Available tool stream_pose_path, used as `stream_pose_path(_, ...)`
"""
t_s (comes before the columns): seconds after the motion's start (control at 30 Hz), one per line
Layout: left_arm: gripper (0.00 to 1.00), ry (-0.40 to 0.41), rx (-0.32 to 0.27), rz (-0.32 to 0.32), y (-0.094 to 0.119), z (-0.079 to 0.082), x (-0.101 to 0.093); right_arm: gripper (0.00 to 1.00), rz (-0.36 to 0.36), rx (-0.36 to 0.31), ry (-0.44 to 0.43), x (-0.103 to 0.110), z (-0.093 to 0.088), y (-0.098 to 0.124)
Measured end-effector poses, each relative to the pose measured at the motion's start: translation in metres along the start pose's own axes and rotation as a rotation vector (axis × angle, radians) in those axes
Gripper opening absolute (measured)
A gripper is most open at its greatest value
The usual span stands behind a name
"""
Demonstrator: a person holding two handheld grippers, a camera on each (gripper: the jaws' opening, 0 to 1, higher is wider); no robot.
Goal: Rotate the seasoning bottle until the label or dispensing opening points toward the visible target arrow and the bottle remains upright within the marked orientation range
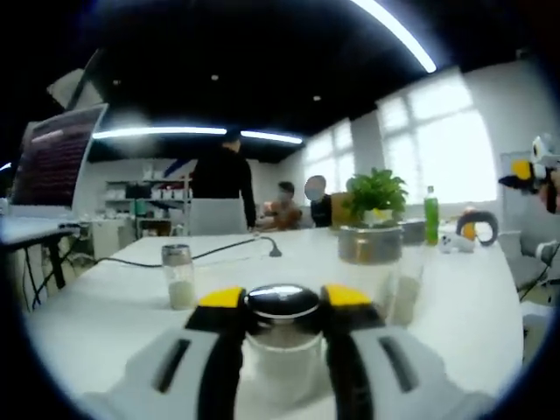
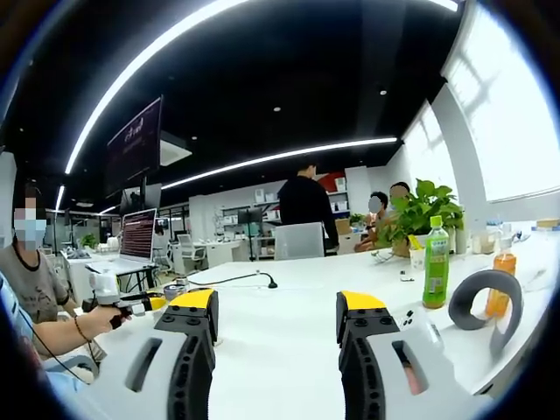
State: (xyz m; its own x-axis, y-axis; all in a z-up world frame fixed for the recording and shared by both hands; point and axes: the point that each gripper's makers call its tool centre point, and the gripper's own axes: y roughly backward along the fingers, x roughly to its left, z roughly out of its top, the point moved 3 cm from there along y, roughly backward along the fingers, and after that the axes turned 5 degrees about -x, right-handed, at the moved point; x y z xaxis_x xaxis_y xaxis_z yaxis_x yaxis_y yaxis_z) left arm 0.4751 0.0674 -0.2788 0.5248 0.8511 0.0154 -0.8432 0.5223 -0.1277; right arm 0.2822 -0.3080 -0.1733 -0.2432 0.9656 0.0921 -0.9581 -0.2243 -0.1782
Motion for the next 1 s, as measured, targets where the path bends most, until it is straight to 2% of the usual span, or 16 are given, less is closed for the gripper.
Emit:
stream_pose_path(0.47,0.35,0.034,0.009,-0.202,-0.0038,-0.0013,0.0034,0.55,-0.002,0.002,0.001,-0.0002,-0.0003,0.0008)
stream_pose_path(0.67,0.35,0.055,0.011,-0.320,-0.0045,-0.0014,0.0014,0.55,0.002,0.003,0.001,-0.0002,0.0001,0.0010)
stream_pose_path(0.77,0.35,0.055,0.020,-0.354,-0.0043,-0.0013,0.0004,0.55,0.000,0.003,0.000,-0.0010,0.0003,0.0015)
stream_pose_path(0.87,0.35,0.068,0.000,-0.400,-0.0043,-0.0020,0.0003,0.55,-0.001,0.004,-0.001,-0.0014,-0.0001,0.0016)
stream_pose_path(1.0,0.35,0.070,-0.006,-0.430,-0.0053,-0.0019,0.0002,0.55,0.000,0.007,0.001,-0.0010,-0.0008,0.0009)
